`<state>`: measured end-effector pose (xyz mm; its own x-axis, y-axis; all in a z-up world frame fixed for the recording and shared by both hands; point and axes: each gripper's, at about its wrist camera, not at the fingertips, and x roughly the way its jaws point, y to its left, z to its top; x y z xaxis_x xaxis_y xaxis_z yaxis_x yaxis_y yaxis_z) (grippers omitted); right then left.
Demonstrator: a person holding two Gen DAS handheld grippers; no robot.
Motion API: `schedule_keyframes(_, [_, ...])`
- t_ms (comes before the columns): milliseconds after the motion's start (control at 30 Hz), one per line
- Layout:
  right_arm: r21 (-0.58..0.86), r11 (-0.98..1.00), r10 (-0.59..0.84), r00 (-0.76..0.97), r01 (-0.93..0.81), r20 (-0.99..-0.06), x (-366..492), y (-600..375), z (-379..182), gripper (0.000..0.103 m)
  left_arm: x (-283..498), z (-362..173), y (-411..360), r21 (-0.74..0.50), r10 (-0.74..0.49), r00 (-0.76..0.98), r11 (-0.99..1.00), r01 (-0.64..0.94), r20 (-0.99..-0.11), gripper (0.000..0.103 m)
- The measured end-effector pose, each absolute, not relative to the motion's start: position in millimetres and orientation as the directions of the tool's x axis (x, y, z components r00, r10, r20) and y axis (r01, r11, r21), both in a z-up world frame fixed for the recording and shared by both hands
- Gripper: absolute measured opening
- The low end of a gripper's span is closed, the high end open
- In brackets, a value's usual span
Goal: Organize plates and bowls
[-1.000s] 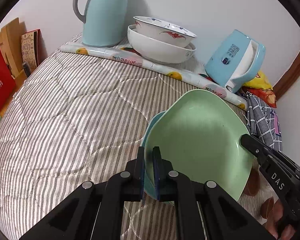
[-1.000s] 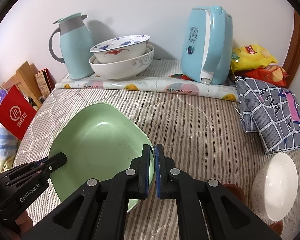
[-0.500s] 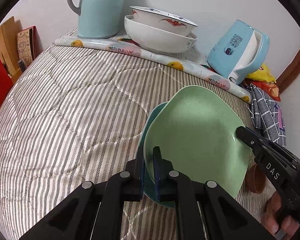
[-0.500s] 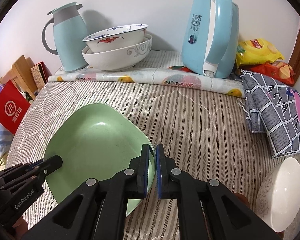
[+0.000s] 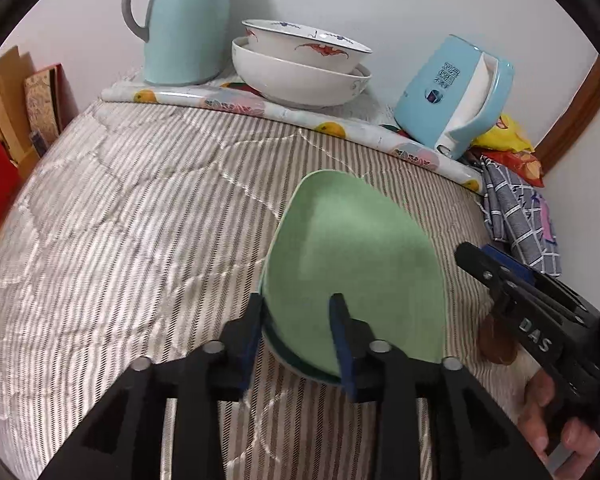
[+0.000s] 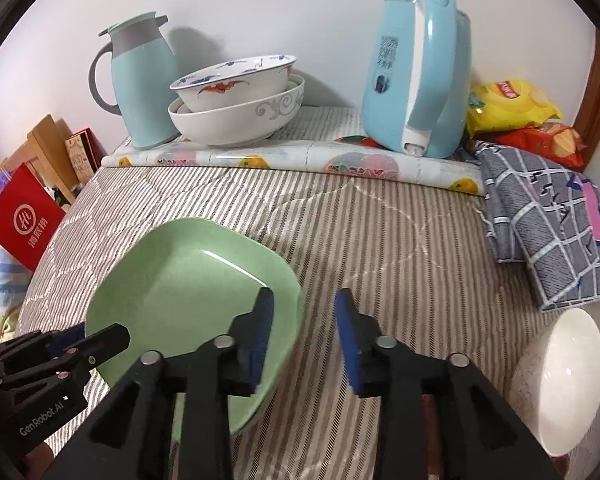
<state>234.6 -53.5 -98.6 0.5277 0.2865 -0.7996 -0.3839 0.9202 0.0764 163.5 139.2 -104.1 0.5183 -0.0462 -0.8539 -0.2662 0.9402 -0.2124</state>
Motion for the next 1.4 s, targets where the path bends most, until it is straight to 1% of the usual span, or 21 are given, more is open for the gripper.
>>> schedule_keyframes(167, [0.099,0.926,0.294,0.532,-0.363,-0.794,223,-71,-90,0.035,155,-95,133,-0.204,-0.038,0.528,0.944,-0.26,-0.848,0.037])
schedule_keyframes(300, [0.11,0.935,0.292,0.556,-0.337,-0.779,211,-90,-82,0.048,148,-86,128,-0.196,-0.027,0.541,0.946,-0.258,-0.841,0.037])
schedule_keyframes(333, [0.111,0.938,0.29,0.565,-0.329,-0.772,207,-97,-79,0.051,145,-84,127,-0.198,-0.027,0.545,0.946,-0.258,-0.838,0.039])
schedule_keyframes(400, [0.105,0.944,0.278,0.584,-0.312,-0.762,201,-109,-75,0.054,141,-78,123,-0.198,-0.029,0.554,0.948,-0.247,-0.832,0.043])
schedule_keyframes(600, [0.104,0.967,0.232,0.631,-0.234,-0.74,182,-150,-63,0.055,131,-63,101,-0.191,-0.034,0.579,0.958,-0.212,-0.815,0.044])
schedule_keyframes(733, [0.108,0.978,0.202,0.659,-0.18,-0.724,168,-183,-55,0.055,126,-53,75,-0.163,-0.021,0.598,0.969,-0.184,-0.801,0.044])
schedule_keyframes(833, [0.106,0.978,0.196,0.636,-0.177,-0.747,160,-202,-54,0.055,122,-46,56,-0.135,-0.006,0.617,0.977,-0.163,-0.787,0.044])
schedule_keyframes(967, [0.094,0.987,0.156,0.642,-0.13,-0.751,147,-232,-55,0.055,118,-41,33,-0.145,-0.033,0.63,0.981,-0.128,-0.776,0.044])
schedule_keyframes(1033, [0.107,0.989,0.15,0.642,-0.106,-0.752,142,-249,-57,0.055,119,-40,20,-0.149,-0.043,0.626,0.982,-0.118,-0.779,0.044])
schedule_keyframes(1133, [0.083,0.994,0.106,0.651,-0.066,-0.752,131,-271,-57,0.055,121,-42,5,-0.139,-0.043,0.612,0.984,-0.109,-0.79,0.044])
schedule_keyframes(1400, [0.107,0.994,0.089,0.649,-0.013,-0.755,115,-319,-69,0.055,131,-59,-28,-0.128,-0.058,0.57,0.988,-0.084,-0.819,0.044])
